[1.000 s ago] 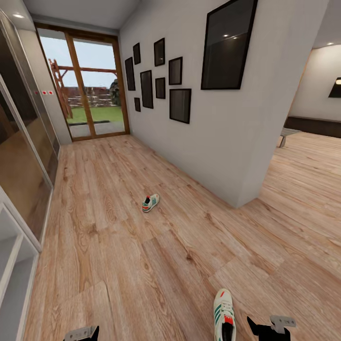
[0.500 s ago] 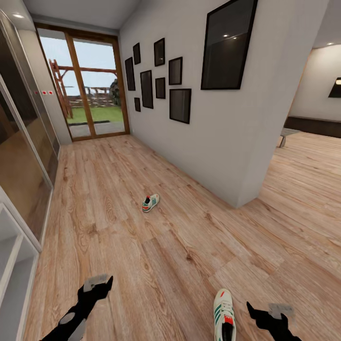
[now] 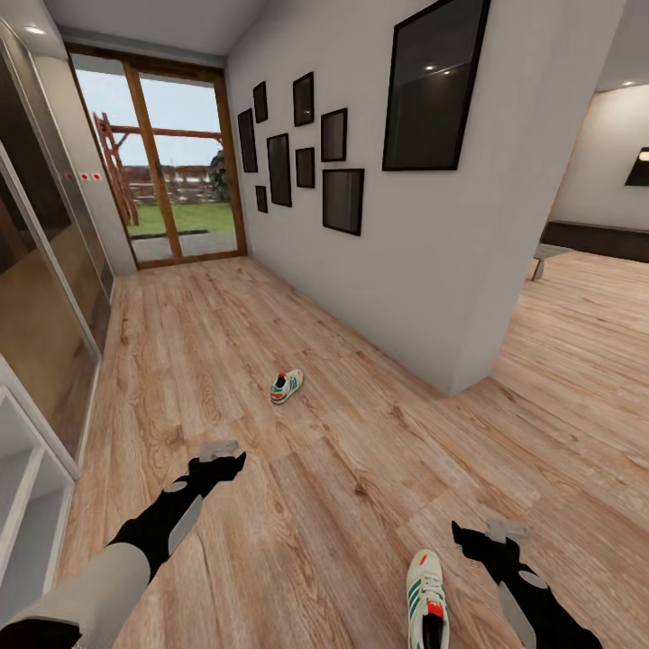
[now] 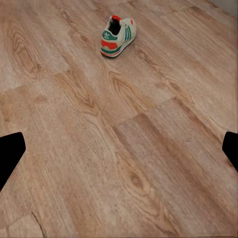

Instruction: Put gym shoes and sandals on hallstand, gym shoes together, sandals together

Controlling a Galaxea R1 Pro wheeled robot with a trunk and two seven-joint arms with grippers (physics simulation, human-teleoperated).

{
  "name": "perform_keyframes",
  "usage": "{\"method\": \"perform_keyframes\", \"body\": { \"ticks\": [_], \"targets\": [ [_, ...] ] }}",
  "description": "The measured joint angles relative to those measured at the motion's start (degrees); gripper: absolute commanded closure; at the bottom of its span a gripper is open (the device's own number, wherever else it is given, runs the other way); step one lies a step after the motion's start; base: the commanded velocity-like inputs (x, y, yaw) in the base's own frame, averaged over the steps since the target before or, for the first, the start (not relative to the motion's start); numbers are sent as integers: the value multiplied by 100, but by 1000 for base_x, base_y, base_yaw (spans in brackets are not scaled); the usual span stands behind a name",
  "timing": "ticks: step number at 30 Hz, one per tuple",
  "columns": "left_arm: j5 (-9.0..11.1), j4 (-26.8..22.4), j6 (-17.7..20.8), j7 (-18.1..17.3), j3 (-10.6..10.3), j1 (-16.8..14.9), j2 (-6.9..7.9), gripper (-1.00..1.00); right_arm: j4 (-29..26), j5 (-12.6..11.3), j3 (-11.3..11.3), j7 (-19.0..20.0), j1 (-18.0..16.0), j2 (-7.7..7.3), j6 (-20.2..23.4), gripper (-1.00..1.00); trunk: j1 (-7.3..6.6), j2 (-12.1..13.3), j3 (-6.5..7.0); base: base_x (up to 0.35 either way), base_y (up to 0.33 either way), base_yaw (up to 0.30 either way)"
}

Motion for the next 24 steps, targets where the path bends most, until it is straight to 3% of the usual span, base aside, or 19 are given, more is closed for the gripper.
{"method": "perform_keyframes", "body": {
  "ticks": [1, 5, 6, 11, 16, 24],
  "targets": [
    [-470, 12, 102, 8, 10, -57, -53, -100, -316, -3, 25, 1, -7, 13, 139, -100, 0, 0, 1, 0, 0, 0],
    [-707, 16, 128, 12, 27, -60, -65, -100, -487, 0, 177, -5, -9, 42, 184, -100, 0, 0, 0, 0, 0, 0],
    [-758, 17, 124, 11, 32, -56, -66, -100, -536, 1, 305, -12, -12, 55, 194, -100, 0, 0, 0, 0, 0, 0],
    [-799, 8, 88, -8, 54, -38, -46, -100, -583, 4, 623, -16, -15, 74, 203, -100, 0, 0, 0, 0, 0, 0],
    [-811, 1, 81, 0, 40, -33, -59, -100, -557, 12, 700, -18, -12, 78, 198, -100, 0, 0, 0, 0, 0, 0],
    [-846, -81, 94, -23, 24, -25, -231, -100, 0, 11, 720, -14, -8, 72, 179, -100, 0, 0, 0, 0, 0, 0]
  ]
}}
